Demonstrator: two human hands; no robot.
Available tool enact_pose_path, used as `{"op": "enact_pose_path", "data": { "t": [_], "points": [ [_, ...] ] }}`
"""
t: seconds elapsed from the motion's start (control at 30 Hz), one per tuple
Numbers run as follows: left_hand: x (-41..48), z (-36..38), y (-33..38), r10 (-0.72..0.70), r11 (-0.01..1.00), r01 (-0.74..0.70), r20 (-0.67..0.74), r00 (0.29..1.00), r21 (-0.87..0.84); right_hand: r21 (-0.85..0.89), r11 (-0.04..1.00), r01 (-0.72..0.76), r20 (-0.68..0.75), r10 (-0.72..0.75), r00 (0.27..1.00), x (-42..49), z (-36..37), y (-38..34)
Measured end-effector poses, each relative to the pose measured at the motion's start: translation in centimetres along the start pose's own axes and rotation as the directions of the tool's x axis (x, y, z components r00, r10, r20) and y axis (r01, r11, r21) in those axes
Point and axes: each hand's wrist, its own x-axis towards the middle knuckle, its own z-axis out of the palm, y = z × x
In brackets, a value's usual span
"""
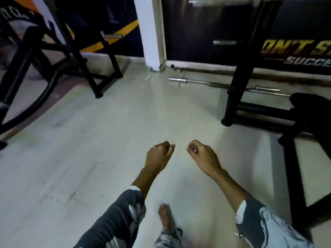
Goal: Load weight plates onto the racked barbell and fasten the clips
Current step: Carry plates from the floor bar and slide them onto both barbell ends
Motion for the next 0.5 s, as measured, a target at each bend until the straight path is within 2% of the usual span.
{"op": "enact_pose_path", "data": {
  "t": [0.07, 0.13, 0.33, 0.5],
  "points": [
    [2.4, 0.3, -2.4, -0.038, 0.998, 0.038, 0.013, 0.999, -0.041, 0.019, 1.0, -0.012, 0.029, 0.011, 1.0, 3.1, 2.4, -0.5],
    [5.3, 0.0, -5.3, -0.053, 0.998, 0.057, 0.089, 0.995, -0.042, 0.0, 0.999, -0.049, 0.084, 0.049, 0.995, 6.5, 5.1, -1.4],
    [16.6, -3.4, -13.3, -0.041, 0.998, 0.049, 0.188, 0.981, -0.039, -0.015, 0.987, -0.157, 0.179, 0.157, 0.971, 19.8, 10.3, -6.1],
    [27.4, -6.0, -18.8, -0.065, 0.997, 0.075, 0.24, 0.969, -0.035, -0.059, 0.986, -0.159, 0.219, 0.168, 0.961, 31.4, 12.6, -9.4]
  ]
}}
